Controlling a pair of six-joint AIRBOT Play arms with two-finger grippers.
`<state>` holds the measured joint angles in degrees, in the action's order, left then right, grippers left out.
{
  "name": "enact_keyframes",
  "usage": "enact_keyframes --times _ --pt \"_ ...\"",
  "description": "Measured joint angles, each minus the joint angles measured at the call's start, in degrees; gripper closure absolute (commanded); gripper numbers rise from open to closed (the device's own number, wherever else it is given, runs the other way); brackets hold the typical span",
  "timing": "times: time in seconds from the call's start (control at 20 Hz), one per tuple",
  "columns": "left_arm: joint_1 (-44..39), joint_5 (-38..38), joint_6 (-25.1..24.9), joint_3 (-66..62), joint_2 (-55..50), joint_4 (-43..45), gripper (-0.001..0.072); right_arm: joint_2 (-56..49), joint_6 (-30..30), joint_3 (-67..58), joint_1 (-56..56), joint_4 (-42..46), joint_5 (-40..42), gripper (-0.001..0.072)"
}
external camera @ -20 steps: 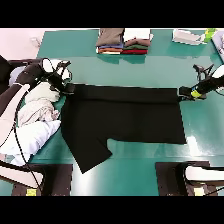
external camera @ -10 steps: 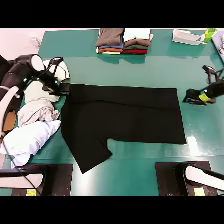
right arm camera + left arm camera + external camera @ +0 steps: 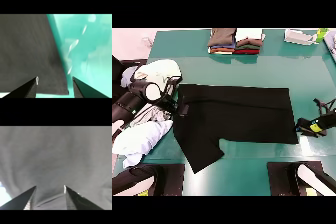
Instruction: Fold the shirts.
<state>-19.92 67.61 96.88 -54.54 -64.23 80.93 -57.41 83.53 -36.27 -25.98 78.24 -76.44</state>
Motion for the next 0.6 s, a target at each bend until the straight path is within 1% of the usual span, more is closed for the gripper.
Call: enact_keyframes --times 0.3,0.35,0.4,0.45,0.5,0.55,0.6 --pt "-1.5 -1.4 0.6 1.5 1.0 -0.4 0.0287 0.6 4.4 3.3 6.6 4.0 1.0 0.0219" --pt "-1.6 -1.4 0.7 1.6 1.0 -0.4 0.0287 0.6 5.0 3.4 7.6 4.4 1.1 0.0270" --pt "-1.6 -1.4 0.7 1.7 1.1 -0.4 0.0287 0.6 5.6 3.5 8.4 4.7 1.2 0.0276" --pt "-1.7 -1.3 0.7 1.7 1.1 -0.4 0.0287 0.6 6.0 3.6 9.2 5.0 1.3 0.0312" --pt "-1.7 -1.2 0.7 1.7 1.1 -0.4 0.0286 0.7 6.3 3.7 9.9 5.4 1.4 0.0415" --pt "-1.7 -0.9 0.8 1.7 1.1 -0.4 0.0286 0.7 6.6 3.7 10.5 5.5 1.7 0.0534" --pt "-1.7 -0.4 0.8 1.7 1.1 -0.3 0.0286 0.7 6.8 3.7 11.2 5.5 2.4 0.0673"
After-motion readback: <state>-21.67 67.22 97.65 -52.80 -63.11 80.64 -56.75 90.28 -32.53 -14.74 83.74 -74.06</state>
